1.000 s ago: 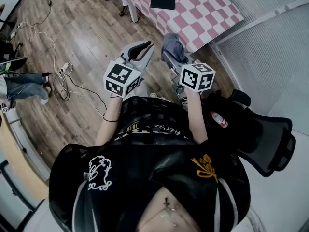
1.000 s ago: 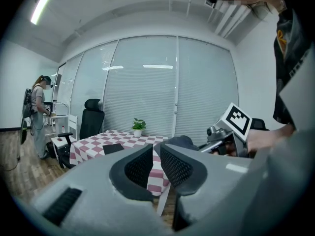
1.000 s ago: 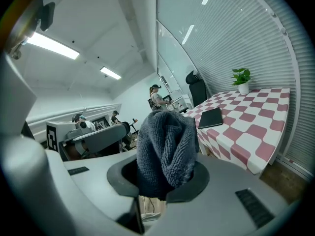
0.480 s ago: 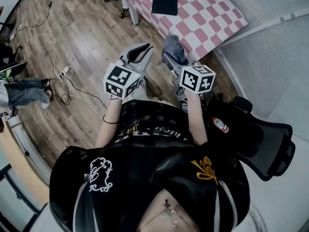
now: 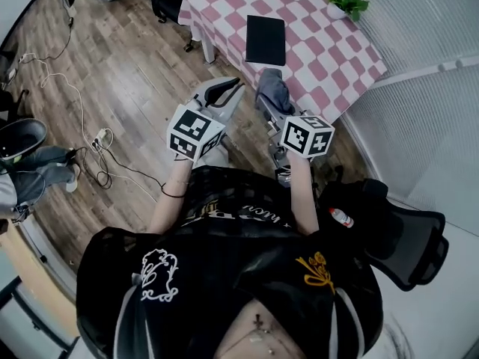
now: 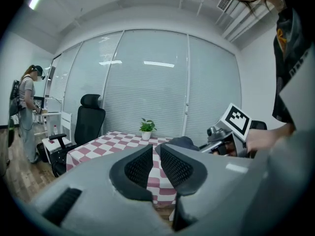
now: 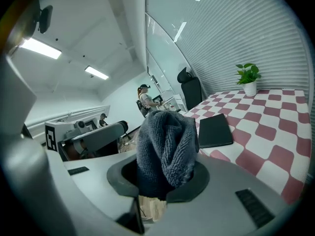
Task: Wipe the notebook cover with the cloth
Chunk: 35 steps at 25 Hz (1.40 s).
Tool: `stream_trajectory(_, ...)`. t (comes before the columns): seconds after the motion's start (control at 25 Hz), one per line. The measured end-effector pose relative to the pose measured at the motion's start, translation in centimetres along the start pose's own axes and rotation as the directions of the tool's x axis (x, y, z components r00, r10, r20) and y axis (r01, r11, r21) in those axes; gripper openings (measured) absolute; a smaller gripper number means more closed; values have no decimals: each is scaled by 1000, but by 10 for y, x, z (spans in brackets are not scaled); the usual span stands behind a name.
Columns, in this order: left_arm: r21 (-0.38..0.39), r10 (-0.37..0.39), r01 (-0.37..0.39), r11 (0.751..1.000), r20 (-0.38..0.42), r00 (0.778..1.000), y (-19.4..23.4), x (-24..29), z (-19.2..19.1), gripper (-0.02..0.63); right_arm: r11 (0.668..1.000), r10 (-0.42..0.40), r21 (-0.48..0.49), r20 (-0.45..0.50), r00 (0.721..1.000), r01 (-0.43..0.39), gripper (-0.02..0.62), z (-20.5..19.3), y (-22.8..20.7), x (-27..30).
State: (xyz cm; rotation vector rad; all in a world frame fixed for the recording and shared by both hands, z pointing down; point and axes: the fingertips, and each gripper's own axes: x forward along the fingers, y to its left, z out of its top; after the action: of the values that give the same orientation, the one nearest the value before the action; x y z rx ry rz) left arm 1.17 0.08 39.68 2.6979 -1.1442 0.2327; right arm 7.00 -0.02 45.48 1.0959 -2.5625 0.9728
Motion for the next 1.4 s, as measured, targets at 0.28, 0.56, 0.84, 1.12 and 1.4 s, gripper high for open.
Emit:
stream_trajectory(0.28,-12,-21,20,1000,-6,1000,82,10,10,43,1000,-26,2,-19,999,27,74,34,0,74)
stream_trajectory(0.56,-33,-69,68,997,-21,997,136,23,9,43,996,-80,25,-17,997,81,74,56,-10,118)
stream_trajectory(0.84,-65,-116,113,991,-35,993,146,34,-2,43,990,-137,26,-38,990,138,74,62,-24,126)
stream_trajectory(1.12,-85,-131,127,988,-41,991,148,47,-4,43,984,-173,32,-55,983,175,74,72,-48,125)
stream_trajectory(1.4,-88,-77,73,993,-48,996,166,69,-1,43,986,-163,17,-46,986,164,74,98,-80,132)
